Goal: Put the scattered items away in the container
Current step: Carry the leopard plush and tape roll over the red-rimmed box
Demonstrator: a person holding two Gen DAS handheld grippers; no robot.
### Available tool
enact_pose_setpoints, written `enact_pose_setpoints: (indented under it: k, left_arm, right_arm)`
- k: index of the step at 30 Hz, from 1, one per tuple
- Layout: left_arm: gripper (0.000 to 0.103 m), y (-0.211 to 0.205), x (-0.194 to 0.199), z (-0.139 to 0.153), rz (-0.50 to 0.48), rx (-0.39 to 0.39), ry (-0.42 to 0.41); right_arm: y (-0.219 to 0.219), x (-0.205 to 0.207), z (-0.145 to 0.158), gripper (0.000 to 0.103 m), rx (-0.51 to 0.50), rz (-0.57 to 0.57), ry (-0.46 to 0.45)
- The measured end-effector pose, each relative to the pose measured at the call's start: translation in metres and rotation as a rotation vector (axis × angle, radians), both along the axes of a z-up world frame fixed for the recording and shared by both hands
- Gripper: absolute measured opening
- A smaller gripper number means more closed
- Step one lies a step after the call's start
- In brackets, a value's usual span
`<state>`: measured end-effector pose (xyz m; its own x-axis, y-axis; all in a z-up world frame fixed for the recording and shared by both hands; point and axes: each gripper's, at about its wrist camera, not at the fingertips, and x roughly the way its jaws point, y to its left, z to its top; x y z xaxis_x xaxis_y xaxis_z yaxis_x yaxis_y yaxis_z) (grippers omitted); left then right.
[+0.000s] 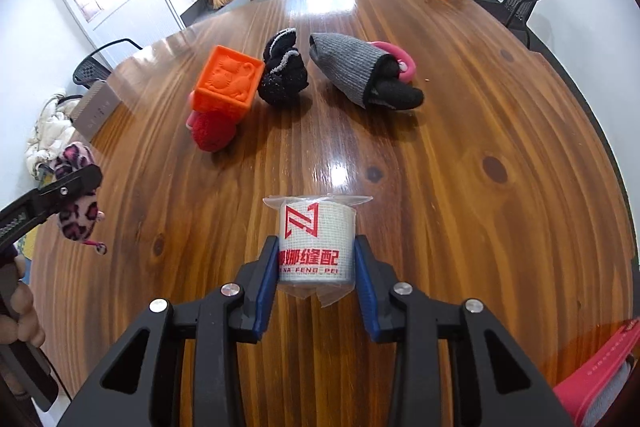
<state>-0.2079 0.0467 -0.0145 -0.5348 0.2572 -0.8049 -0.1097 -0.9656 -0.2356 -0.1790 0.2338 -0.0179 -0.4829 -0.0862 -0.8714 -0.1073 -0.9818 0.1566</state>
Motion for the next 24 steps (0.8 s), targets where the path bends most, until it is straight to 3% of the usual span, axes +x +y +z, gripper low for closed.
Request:
enact_pose_setpoints:
  k: [12, 24]
  left_arm:
    - [0.058, 0.086, 0.073, 0.036, -0.177, -0.031, 0.017]
    - [0.058, 0.208, 0.154, 0.053, -0.420, -0.004, 0.022]
  right_arm:
    - [0.053, 0.109, 0.040, 0.039, -0.042, -0.057, 0.054]
    - [0.154, 0.235, 0.071, 0.039, -0.019, -0.275, 0.076]
